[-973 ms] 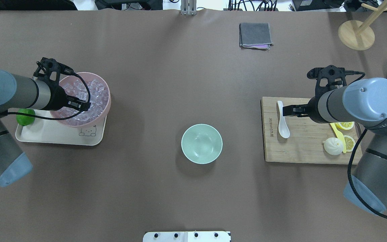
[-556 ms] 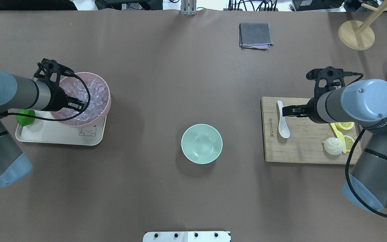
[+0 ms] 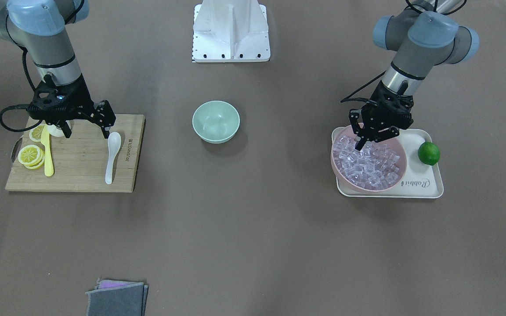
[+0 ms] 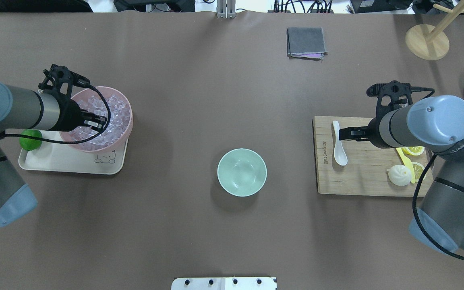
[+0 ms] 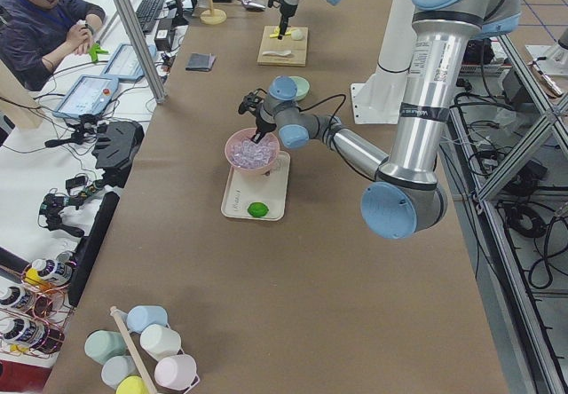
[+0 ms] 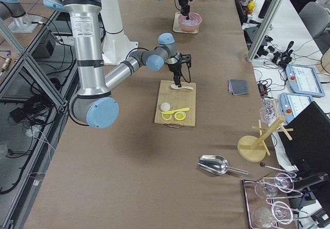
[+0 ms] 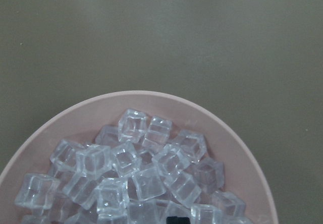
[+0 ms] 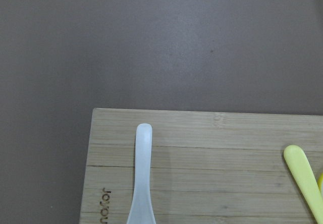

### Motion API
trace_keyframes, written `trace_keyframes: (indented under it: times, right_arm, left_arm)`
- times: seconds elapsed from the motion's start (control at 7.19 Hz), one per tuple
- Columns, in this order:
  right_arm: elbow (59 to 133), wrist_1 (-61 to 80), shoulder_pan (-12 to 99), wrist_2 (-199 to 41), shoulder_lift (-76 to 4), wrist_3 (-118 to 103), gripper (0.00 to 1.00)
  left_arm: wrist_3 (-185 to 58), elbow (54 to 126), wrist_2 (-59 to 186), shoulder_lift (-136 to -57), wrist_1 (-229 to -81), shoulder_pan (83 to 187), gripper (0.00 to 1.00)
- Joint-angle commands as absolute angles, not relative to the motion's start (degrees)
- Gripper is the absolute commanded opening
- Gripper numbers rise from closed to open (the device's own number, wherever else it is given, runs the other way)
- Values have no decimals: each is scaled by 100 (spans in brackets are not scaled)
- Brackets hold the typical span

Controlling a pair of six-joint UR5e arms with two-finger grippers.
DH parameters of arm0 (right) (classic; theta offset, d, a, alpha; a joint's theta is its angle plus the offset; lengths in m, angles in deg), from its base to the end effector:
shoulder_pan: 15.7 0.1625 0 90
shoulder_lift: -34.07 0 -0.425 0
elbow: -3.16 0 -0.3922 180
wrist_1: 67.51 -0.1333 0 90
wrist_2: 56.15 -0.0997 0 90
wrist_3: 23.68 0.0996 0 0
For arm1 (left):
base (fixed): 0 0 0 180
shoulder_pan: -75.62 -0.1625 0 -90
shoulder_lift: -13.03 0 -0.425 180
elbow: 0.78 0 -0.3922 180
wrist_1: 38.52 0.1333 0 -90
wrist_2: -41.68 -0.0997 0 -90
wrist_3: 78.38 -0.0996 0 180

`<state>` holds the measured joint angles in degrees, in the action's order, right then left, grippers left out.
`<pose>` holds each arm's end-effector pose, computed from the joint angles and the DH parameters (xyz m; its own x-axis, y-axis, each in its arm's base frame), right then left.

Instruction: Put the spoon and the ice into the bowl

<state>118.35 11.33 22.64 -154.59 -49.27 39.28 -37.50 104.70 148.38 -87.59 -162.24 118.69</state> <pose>-0.3362 -0.4172 0.3817 0.7541 0.0231 0.6564 -0.2159 0.9526 0.2145 0.3399 -0.4610 0.3694 0.5977 0.4326 -0.6750 0.0317 0.8285 0.5590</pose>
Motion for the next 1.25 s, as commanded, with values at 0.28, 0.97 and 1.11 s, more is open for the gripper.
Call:
trace_keyframes:
  times: [0.28, 0.97, 1.11]
  right_arm:
    - [11699, 1124, 2253, -15459, -4907, 3882, 100]
    - [11461, 544, 2262, -15468, -4942, 3881, 100]
    - [11435, 544, 2262, -15468, -4933, 3881, 100]
  left_arm:
    - [-4022, 10346, 14820, -8542, -16174, 11991, 97]
    - [-7640, 10302, 15084, -8488, -16122, 12300, 97]
    - [-7871, 10206, 15076, -8496, -16139, 12291, 96]
